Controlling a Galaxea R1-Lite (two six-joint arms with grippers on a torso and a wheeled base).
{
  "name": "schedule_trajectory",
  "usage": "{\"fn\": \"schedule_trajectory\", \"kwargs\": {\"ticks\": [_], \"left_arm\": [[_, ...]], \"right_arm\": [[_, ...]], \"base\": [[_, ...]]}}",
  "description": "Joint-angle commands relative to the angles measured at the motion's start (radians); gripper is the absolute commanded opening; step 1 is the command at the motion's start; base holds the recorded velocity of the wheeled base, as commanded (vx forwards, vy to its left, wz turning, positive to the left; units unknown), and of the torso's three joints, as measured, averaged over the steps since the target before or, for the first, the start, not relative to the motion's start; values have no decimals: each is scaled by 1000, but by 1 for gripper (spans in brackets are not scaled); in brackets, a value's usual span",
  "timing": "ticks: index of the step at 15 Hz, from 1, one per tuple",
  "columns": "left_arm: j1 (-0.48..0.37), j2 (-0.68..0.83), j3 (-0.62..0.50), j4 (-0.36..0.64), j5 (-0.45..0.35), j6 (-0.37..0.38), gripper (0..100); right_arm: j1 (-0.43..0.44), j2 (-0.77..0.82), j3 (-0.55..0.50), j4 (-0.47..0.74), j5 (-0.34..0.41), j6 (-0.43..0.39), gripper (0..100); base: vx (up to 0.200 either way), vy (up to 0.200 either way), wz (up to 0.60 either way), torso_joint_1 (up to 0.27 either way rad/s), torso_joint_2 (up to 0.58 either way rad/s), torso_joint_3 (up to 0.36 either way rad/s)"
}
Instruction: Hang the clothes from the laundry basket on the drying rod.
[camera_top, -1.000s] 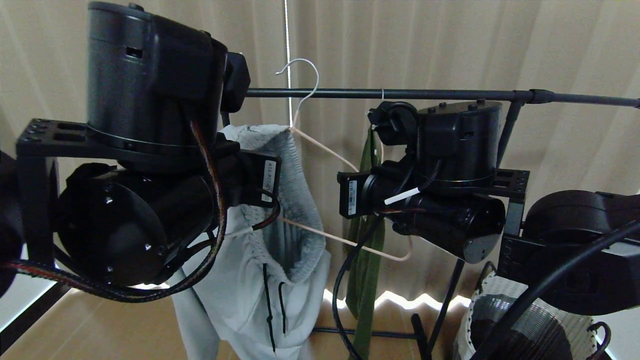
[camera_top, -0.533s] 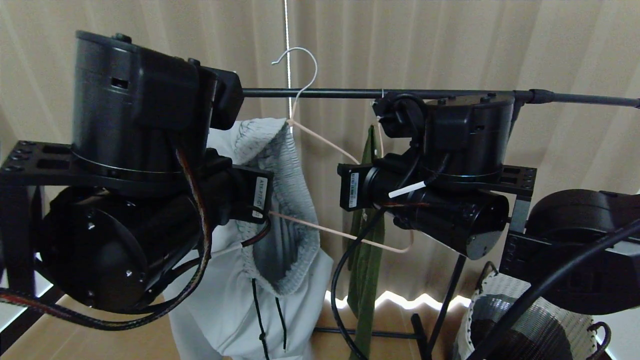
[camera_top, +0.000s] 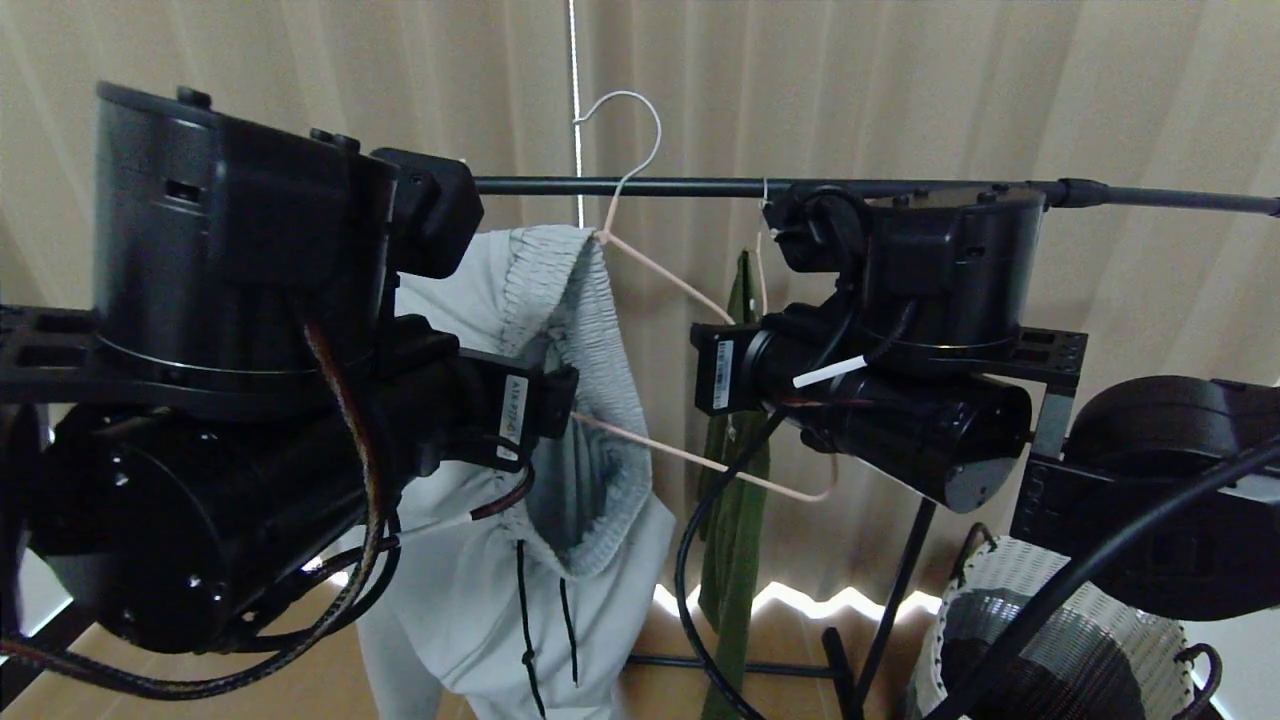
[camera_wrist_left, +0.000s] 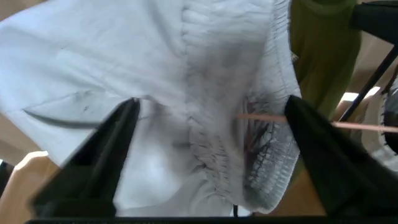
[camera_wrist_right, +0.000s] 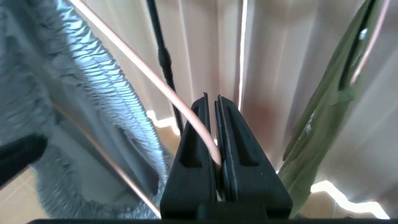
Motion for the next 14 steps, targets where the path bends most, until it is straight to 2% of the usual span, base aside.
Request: {"fn": "schedule_trajectory", "kwargs": {"ticks": [1, 3, 6, 9, 12, 14], "left_arm": [[-11, -27, 10, -39, -1, 0, 100], [-11, -85, 64, -84, -13, 23, 100], [4, -180, 135, -93, -45, 66, 100], [67, -264, 208, -92, -50, 115, 100], [136, -303, 234, -93, -50, 233, 100], [153, -304, 236, -95, -56, 301, 100]], "right_arm": [[-30, -2, 0, 1, 0, -1, 0], [-69, -15, 5, 1, 0, -17, 0], [-73, -44, 26, 1, 0, -26, 0], [-105, -70, 75, 1, 0, -44, 0], [-105, -107, 184, -73, 5, -78, 0], [-111, -119, 249, -142, 5, -136, 0]], "base": [[0, 0, 0, 0, 0, 0], [0, 0, 0, 0, 0, 0], [0, 0, 0, 0, 0, 0], [0, 0, 0, 0, 0, 0], [0, 0, 0, 0, 0, 0], [0, 0, 0, 0, 0, 0]]}}
